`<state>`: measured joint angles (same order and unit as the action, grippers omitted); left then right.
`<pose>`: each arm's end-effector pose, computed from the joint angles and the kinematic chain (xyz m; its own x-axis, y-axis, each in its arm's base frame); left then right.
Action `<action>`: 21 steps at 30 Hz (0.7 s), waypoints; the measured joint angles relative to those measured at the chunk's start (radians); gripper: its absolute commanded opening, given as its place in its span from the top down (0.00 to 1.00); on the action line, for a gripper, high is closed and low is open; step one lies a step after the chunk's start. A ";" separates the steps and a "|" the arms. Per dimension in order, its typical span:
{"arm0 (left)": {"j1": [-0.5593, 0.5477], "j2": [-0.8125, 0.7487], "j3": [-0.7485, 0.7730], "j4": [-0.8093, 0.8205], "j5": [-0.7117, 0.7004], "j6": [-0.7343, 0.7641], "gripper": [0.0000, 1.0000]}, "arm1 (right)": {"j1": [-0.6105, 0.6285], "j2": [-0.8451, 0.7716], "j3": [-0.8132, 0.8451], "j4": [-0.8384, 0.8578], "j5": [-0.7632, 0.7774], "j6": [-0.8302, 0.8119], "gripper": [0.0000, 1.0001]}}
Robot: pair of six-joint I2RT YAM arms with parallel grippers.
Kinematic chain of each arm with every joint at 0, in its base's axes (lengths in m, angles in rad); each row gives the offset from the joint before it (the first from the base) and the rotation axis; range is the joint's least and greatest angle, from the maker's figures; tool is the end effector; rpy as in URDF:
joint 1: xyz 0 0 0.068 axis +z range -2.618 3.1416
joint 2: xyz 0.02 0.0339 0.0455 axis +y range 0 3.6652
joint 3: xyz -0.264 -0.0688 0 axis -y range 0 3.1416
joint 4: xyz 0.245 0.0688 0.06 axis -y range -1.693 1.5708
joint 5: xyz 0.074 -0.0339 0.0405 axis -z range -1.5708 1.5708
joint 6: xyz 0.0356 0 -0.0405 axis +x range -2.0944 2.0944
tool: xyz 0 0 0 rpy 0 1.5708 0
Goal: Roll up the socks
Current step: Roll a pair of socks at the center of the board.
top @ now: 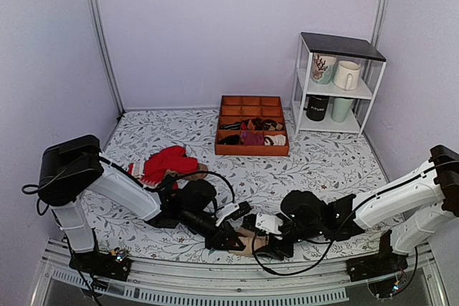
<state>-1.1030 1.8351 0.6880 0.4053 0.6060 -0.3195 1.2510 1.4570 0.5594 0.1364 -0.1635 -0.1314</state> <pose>0.1264 -0.2952 0.0999 -0.5791 0.5738 -0.5791 0.7806 0.1854 -0.5969 0.0790 0.2569 0.1464 -0.0874 -0.6752 -0.7325 -0.9937 0.1108 0.0164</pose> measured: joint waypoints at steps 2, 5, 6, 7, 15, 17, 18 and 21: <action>0.002 0.001 0.000 0.000 0.002 0.000 1.00 | 0.000 0.010 0.000 0.009 0.013 0.001 0.37; 0.005 0.005 0.002 0.001 0.012 0.000 1.00 | 0.001 0.031 0.000 0.021 0.020 0.007 0.42; 0.005 0.006 0.002 0.002 0.014 0.000 1.00 | 0.002 0.039 0.000 0.023 0.020 0.010 0.46; 0.006 0.007 0.003 0.002 0.016 0.000 1.00 | 0.005 0.046 0.000 0.029 0.019 0.015 0.52; 0.009 0.009 0.004 0.000 0.025 0.000 0.67 | 0.012 0.078 0.000 0.061 0.008 0.084 0.79; 0.009 -0.002 -0.002 0.001 0.010 0.008 0.17 | 0.012 0.079 0.000 0.068 0.004 0.110 0.80; 0.009 -0.017 -0.009 -0.001 -0.011 0.011 0.03 | 0.011 0.084 -0.002 0.080 -0.003 0.124 0.80; 0.008 -0.079 -0.045 -0.016 -0.074 0.035 0.00 | 0.003 0.108 -0.011 0.135 -0.031 0.174 0.80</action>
<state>-1.0946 1.7561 0.6430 0.3889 0.5316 -0.2844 1.2537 1.5654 0.5488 0.2718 -0.1944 0.0422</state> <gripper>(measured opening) 0.842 0.231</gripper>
